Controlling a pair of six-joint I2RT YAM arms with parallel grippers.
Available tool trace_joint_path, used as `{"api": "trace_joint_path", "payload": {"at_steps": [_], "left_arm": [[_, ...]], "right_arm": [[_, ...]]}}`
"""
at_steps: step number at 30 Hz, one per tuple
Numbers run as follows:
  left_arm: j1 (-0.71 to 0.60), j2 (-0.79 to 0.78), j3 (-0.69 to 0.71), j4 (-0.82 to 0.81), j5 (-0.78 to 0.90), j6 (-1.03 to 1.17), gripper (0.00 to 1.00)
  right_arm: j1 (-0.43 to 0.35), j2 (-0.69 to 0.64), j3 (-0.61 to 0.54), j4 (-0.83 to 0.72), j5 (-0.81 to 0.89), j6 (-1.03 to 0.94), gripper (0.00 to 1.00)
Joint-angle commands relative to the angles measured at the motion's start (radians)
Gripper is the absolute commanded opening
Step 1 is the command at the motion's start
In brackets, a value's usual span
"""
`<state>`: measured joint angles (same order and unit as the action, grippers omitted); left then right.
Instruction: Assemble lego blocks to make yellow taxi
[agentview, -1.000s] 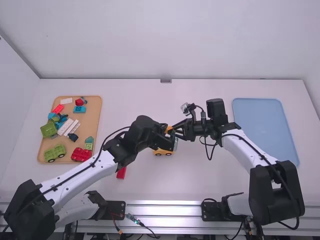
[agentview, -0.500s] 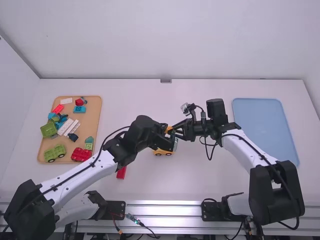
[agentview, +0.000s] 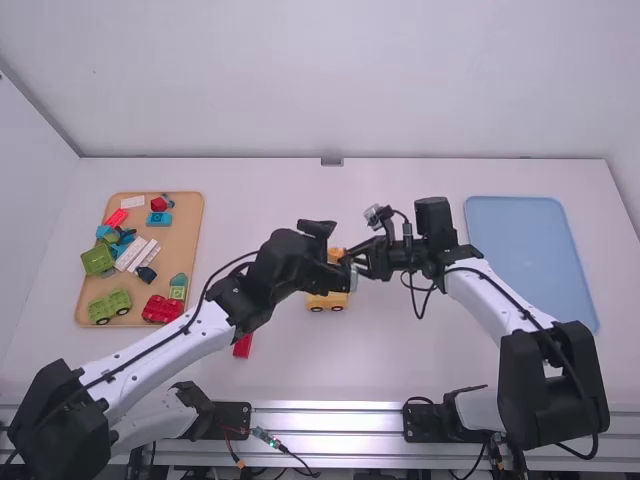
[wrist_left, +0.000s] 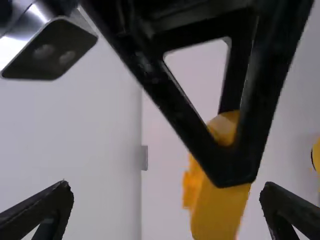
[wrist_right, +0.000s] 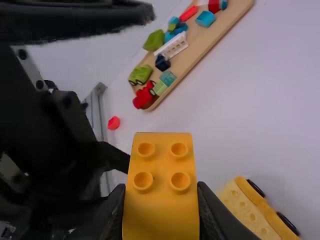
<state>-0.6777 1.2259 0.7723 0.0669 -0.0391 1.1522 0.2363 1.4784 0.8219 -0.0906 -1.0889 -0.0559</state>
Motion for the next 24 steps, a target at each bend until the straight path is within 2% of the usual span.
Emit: {"api": "trace_joint_path", "payload": {"at_steps": [1,4,9,13,19,24], "left_arm": [[0.009,-0.039,0.033,-0.036,-0.011,-0.079,0.99],[0.03,-0.062,0.061,-0.115,0.068,-0.093,0.99],[0.121,-0.094,0.191,-0.373,0.295,-0.113,0.99],[0.24,-0.085,0.319,-0.566,0.506,-0.122,0.99],[0.351,-0.001,0.399,-0.669,0.717,-0.124,0.99],[0.335,0.105,0.418,-0.675,0.766,-0.148,0.99]], "right_arm": [[0.002,0.011,0.031,-0.005,0.112,-0.024,0.08],[0.0,0.011,0.031,-0.011,0.121,-0.066,0.07],[-0.002,0.009,0.032,-0.037,0.17,-0.174,0.07],[-0.008,0.006,0.032,-0.1,0.195,-0.366,0.06],[0.019,-0.041,0.032,-0.232,0.196,-0.712,0.04],[0.055,-0.109,0.031,-0.262,0.232,-0.844,0.03]]}}
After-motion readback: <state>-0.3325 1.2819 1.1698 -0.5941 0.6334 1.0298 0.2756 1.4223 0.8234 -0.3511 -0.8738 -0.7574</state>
